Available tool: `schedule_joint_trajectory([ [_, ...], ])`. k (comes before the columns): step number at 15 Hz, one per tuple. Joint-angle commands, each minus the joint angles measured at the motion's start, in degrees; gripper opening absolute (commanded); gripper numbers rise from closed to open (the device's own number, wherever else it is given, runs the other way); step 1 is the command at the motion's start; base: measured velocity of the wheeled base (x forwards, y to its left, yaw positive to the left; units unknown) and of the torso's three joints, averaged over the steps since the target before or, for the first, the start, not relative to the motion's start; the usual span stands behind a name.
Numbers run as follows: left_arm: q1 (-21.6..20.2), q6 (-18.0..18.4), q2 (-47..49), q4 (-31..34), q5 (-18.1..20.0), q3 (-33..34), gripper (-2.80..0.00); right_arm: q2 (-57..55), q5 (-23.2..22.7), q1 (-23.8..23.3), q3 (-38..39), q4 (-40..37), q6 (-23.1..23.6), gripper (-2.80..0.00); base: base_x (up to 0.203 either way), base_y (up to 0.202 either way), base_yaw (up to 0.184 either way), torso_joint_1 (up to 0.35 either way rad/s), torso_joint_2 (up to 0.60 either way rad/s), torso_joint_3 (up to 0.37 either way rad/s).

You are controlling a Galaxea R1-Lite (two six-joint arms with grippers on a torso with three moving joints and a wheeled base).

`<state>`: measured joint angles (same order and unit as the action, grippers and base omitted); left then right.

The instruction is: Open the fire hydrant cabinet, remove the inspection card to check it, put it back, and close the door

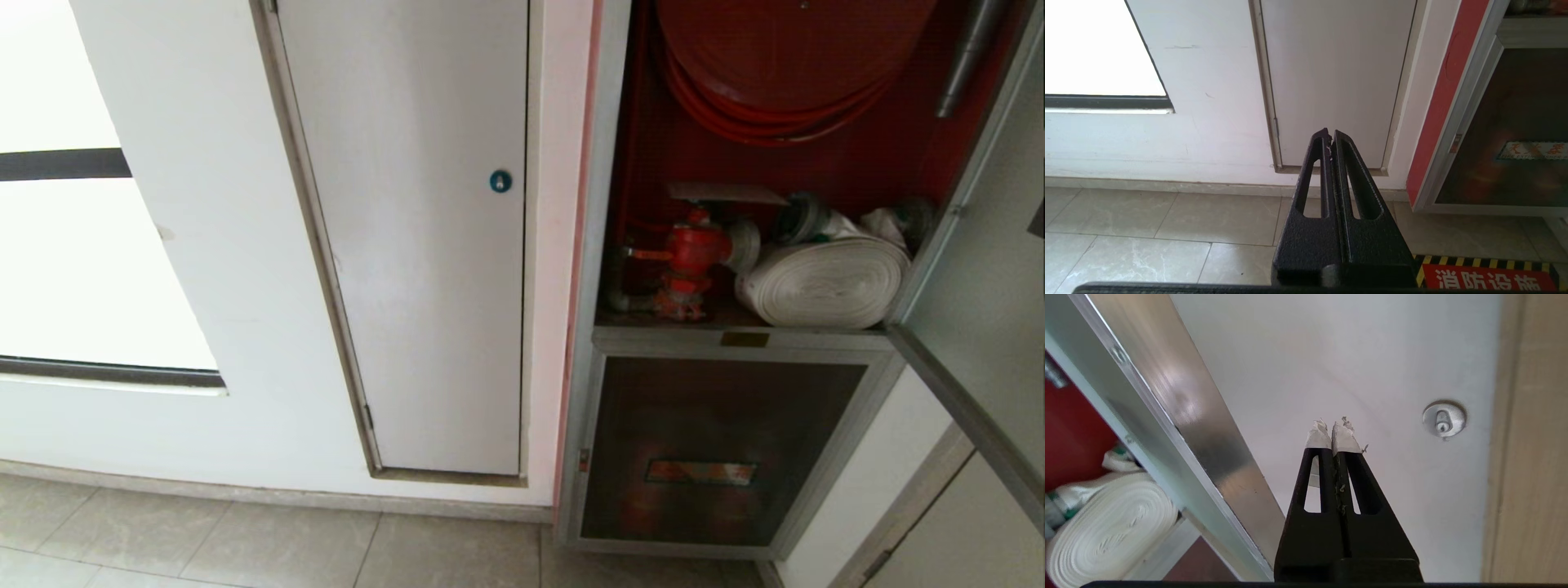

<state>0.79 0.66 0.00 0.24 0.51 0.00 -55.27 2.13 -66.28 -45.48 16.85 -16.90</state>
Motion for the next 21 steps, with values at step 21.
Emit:
schedule_joint_trajectory([
  [21, 0.0, 0.0, 0.1, -0.1, 0.0, 0.0, -2.80, 2.6, -2.7, 53.3, 5.4, -0.2, 8.6, -2.80, 0.000, 0.000, 0.000, 0.000, 0.00, 0.000],
])
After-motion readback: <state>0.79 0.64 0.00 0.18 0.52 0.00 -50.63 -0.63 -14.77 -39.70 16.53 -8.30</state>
